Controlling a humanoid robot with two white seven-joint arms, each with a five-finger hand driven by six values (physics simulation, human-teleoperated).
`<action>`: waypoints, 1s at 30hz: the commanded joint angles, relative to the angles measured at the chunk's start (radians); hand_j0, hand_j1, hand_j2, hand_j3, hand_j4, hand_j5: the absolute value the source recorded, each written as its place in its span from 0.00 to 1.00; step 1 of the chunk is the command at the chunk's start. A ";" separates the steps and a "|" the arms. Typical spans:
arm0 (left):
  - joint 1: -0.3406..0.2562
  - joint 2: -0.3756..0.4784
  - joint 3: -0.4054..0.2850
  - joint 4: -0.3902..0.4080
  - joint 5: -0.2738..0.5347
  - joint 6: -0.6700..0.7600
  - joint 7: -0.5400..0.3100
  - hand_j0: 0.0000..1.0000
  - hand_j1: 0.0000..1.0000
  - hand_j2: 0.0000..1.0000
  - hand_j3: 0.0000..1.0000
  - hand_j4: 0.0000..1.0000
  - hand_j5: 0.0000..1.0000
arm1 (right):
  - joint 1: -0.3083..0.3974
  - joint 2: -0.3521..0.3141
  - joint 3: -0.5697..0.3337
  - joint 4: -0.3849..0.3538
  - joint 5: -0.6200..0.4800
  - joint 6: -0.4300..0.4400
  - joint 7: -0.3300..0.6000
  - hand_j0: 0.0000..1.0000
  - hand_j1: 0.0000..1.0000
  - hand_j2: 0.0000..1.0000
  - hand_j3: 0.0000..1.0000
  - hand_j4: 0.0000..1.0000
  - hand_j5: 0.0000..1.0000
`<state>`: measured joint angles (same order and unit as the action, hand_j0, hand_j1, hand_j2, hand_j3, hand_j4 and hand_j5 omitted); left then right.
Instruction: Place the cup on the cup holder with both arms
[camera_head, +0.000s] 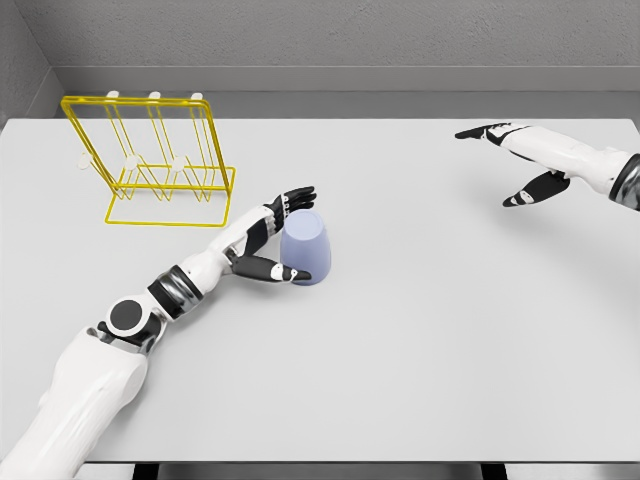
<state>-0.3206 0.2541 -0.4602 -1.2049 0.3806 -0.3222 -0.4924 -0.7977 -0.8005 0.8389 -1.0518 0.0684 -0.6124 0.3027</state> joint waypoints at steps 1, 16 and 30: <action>0.002 -0.001 -0.002 -0.001 0.006 0.000 0.000 1.00 1.00 1.00 1.00 1.00 1.00 | 0.002 0.000 -0.001 -0.001 -0.007 0.002 0.000 1.00 1.00 1.00 1.00 1.00 1.00; 0.002 -0.012 -0.003 -0.002 0.007 0.000 0.000 0.79 0.79 0.79 0.79 0.79 0.79 | 0.000 -0.002 -0.001 0.000 -0.007 0.002 0.000 1.00 1.00 1.00 1.00 1.00 1.00; 0.005 -0.013 -0.003 -0.008 0.009 -0.001 -0.003 0.46 0.46 0.46 0.46 0.46 0.46 | 0.000 0.000 -0.001 0.001 -0.007 0.002 0.000 1.00 1.00 1.00 1.00 1.00 1.00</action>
<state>-0.3160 0.2419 -0.4635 -1.2119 0.3828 -0.3242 -0.4951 -0.7977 -0.8000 0.8389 -1.0504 0.0684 -0.6124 0.3028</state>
